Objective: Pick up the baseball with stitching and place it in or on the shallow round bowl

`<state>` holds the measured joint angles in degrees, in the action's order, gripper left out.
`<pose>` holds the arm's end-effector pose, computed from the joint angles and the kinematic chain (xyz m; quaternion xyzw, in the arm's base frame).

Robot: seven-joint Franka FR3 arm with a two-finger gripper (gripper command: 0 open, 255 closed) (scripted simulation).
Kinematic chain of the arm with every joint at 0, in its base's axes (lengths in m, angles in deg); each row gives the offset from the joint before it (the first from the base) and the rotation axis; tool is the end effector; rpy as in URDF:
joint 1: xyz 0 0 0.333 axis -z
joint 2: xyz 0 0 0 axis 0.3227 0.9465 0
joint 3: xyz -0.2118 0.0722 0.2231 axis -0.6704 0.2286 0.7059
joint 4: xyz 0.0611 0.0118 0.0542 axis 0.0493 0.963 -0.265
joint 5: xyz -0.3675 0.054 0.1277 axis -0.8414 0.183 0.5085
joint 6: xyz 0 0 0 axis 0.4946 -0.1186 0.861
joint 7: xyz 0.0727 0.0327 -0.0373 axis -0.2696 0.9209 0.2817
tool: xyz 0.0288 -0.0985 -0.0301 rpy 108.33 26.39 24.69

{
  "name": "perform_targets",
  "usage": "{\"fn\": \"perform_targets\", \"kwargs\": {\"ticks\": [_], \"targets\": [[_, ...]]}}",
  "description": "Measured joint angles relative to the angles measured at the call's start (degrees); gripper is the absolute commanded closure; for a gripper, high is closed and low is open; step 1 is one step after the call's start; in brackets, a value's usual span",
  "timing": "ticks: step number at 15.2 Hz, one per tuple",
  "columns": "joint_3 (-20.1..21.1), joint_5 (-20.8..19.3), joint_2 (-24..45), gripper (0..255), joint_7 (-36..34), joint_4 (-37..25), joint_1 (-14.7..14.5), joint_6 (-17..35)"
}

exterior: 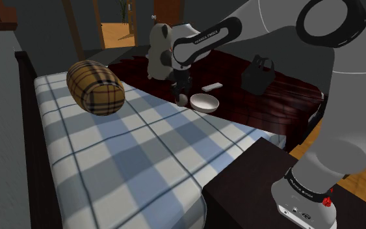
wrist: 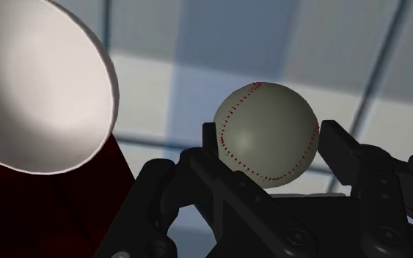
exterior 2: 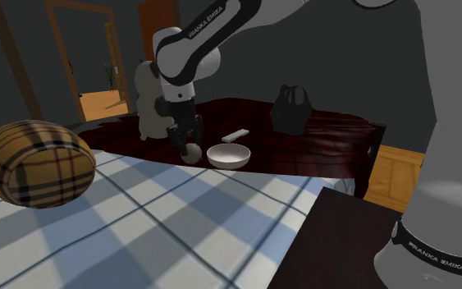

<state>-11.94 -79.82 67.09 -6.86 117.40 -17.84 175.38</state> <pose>0.6297 0.0842 0.3352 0.9962 0.0641 -0.0460 0.0358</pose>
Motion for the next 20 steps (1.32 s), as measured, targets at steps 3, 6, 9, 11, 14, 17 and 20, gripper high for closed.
{"fn": "perform_targets", "kwargs": {"ticks": [3, 6, 9, 11, 14, 17, 20], "targets": [[-1.2, 0.1, -0.3, 255, 3.7, 0.4, 2.5, 0.4], [-2.3, 0.3, -0.7, 255, 7.5, 0.1, 5.1, 0.0], [-3.5, 0.4, -0.2, 255, 11.0, -0.5, 7.4, 0.3], [-4.3, 0.4, 1.0, 255, 13.4, -2.3, 9.0, -0.1], [-5.3, 0.5, 1.6, 255, 16.6, -3.1, 11.2, 0.0], [-6.4, 0.6, 3.8, 255, 20.4, -6.8, 13.6, -1.1], [-6.7, 0.6, 4.8, 255, 21.2, -6.7, 14.2, 0.0]]}}
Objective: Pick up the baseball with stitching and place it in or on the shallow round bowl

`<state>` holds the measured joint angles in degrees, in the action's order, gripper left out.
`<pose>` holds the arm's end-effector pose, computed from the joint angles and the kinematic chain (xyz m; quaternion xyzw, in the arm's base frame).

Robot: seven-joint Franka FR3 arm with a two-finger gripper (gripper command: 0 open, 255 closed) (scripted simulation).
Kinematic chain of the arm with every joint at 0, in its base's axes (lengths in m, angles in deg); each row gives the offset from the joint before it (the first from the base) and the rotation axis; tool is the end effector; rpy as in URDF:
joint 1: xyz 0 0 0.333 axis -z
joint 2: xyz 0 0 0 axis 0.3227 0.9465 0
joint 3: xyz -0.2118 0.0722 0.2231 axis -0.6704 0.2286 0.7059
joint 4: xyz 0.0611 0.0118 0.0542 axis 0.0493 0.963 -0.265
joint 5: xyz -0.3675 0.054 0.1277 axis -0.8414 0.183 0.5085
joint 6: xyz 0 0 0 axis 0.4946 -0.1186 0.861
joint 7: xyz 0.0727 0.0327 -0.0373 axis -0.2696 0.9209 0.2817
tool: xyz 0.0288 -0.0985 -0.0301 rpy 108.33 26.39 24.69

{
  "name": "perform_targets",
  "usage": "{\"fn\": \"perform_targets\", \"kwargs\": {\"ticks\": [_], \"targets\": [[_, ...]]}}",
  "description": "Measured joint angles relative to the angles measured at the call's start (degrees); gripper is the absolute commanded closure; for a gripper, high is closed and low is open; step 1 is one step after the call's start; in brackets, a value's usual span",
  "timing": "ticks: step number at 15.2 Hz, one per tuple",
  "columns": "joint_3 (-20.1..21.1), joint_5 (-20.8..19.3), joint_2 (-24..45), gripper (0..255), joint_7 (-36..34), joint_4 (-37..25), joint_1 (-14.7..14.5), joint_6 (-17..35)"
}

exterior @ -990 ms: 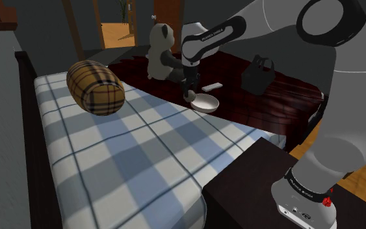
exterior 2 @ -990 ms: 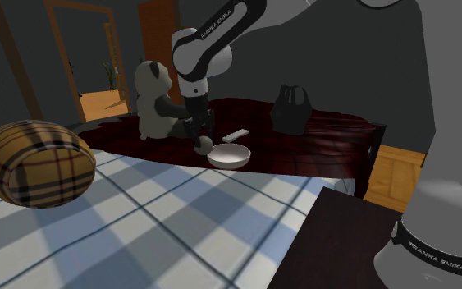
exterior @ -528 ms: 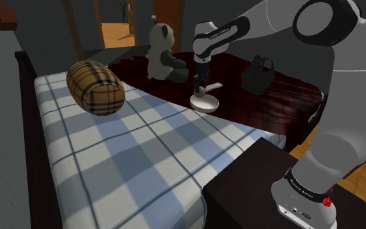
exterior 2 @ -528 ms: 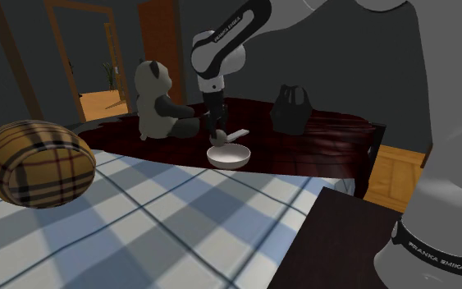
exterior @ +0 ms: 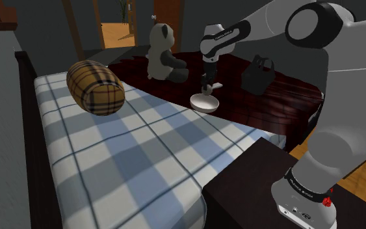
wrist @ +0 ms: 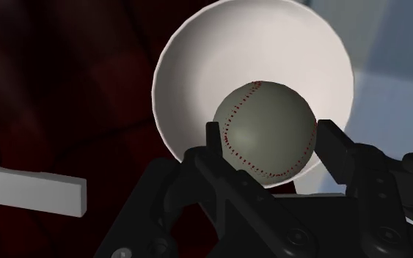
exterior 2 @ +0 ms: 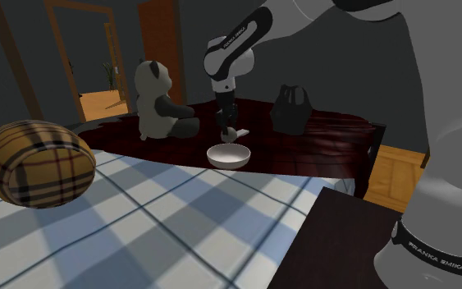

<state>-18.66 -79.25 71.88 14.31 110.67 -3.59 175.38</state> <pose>0.6483 -0.1484 0.3304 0.9962 0.0644 -0.0463 0.0357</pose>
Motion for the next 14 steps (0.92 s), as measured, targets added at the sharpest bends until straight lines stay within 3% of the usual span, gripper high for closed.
{"fn": "perform_targets", "kwargs": {"ticks": [14], "targets": [[-0.4, -0.7, 5.1, 255, -0.8, 2.2, 0.0, 7.2]]}}
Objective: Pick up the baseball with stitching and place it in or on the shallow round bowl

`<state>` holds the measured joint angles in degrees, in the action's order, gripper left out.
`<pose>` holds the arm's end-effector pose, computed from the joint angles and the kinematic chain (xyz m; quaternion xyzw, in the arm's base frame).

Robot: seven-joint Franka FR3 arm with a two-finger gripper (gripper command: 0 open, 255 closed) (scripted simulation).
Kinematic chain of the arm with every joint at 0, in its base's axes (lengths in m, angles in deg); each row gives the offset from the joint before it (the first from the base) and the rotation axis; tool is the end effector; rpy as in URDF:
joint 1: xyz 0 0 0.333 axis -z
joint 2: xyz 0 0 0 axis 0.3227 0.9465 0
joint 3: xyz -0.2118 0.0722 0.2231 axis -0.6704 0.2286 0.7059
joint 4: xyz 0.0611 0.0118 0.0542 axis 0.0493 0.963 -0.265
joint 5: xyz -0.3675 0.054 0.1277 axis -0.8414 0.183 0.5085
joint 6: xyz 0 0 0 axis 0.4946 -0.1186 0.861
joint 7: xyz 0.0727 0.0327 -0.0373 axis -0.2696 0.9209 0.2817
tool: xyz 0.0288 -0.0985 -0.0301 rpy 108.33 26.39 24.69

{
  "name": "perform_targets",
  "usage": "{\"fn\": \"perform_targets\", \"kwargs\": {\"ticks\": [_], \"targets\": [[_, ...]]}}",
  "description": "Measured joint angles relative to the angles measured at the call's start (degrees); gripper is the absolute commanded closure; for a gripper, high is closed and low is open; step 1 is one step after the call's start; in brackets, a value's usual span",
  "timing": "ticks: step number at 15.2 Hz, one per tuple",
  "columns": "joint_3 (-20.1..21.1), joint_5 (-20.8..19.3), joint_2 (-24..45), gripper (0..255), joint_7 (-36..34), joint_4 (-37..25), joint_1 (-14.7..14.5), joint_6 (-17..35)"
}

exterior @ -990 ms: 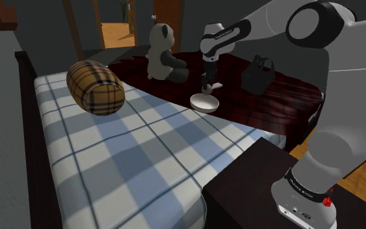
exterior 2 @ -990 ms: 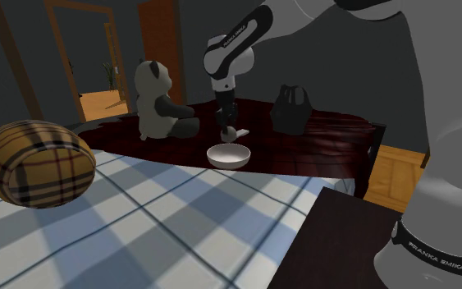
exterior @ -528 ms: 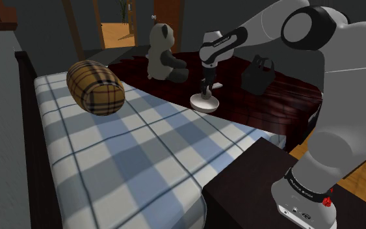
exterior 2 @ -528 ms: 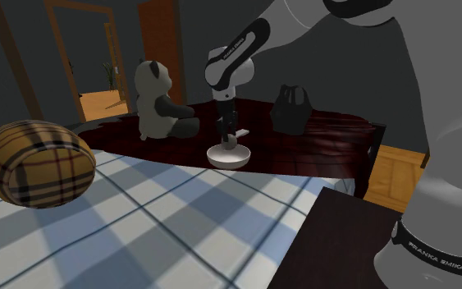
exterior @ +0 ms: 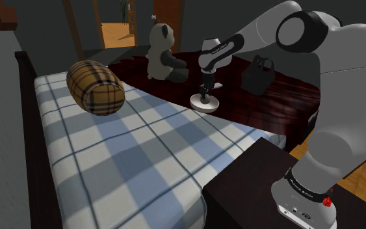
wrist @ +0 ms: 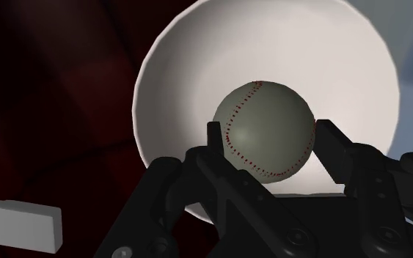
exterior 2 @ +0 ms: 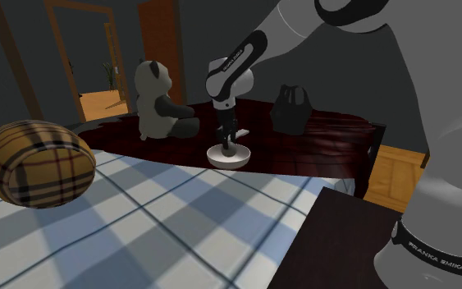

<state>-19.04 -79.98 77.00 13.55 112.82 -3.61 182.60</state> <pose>0.6488 -0.1502 0.2644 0.9962 0.0649 -0.0464 0.0355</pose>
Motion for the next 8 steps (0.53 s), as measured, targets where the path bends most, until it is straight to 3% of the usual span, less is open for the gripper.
{"fn": "perform_targets", "kwargs": {"ticks": [5, 6, 8], "targets": [[0.0, 0.0, 0.1, 255, 0.0, 0.1, 0.0, 0.2], [0.0, 0.0, 0.1, 0, 0.0, 0.1, 0.0, 0.2], [0.0, 0.0, 0.1, 0, 0.0, 0.1, 0.0, 0.2]]}}
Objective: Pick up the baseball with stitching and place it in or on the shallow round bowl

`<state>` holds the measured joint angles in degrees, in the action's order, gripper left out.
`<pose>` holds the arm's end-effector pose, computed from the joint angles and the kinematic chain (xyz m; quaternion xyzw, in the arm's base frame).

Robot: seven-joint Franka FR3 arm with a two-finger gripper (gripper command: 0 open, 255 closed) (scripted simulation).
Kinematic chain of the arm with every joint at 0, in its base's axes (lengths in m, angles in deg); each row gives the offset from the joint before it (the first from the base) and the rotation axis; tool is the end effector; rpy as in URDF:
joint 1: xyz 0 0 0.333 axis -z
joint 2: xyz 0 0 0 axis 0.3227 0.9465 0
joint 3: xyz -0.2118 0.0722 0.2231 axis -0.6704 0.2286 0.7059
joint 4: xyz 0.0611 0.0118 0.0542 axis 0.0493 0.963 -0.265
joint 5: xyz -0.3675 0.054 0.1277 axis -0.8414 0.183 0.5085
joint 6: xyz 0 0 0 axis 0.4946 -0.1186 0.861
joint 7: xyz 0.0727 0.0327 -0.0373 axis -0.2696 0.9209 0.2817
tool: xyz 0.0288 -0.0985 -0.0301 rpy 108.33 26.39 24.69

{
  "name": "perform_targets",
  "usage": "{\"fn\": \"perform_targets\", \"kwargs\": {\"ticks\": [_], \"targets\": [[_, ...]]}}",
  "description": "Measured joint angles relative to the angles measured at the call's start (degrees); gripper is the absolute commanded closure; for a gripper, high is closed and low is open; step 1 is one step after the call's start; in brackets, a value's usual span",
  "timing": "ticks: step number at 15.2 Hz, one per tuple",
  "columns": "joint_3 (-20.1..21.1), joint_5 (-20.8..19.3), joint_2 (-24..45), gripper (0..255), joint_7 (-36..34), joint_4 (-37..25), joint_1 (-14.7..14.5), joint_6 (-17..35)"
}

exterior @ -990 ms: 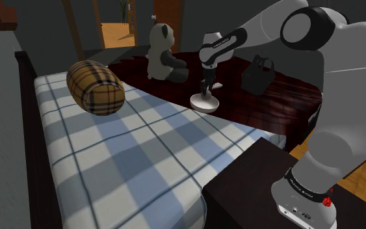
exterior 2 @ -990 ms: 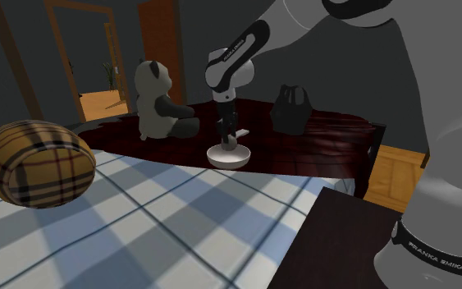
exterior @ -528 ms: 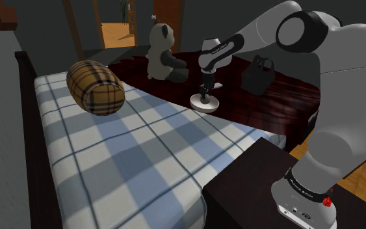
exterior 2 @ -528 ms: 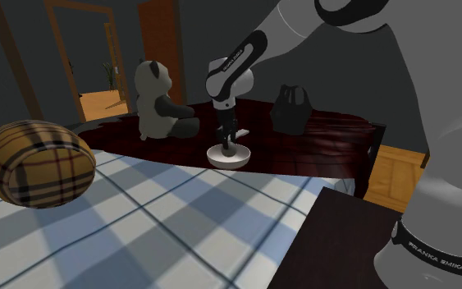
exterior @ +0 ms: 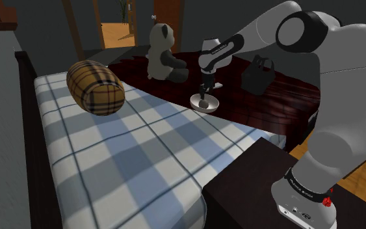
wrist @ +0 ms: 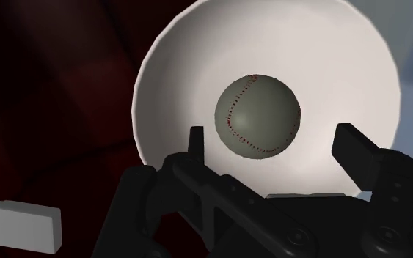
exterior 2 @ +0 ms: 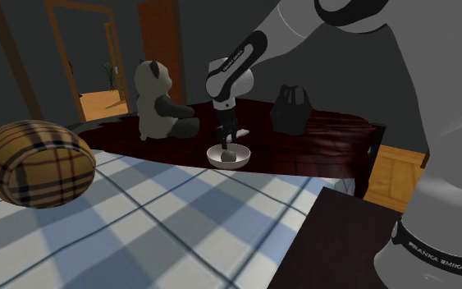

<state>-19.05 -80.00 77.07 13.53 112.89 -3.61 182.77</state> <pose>0.6487 -0.1502 0.2633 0.9962 0.0649 -0.0462 0.0357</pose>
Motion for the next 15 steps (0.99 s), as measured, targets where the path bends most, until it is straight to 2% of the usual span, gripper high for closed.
{"fn": "perform_targets", "kwargs": {"ticks": [4, 9, 15], "targets": [[0.0, 0.0, 0.0, 0, 0.0, 0.0, 0.0, 0.0], [0.4, 0.5, -3.0, 0, 0.2, -2.0, -0.3, -5.0], [0.4, 0.6, -3.3, 0, 0.4, -2.5, -0.2, -5.8]]}}
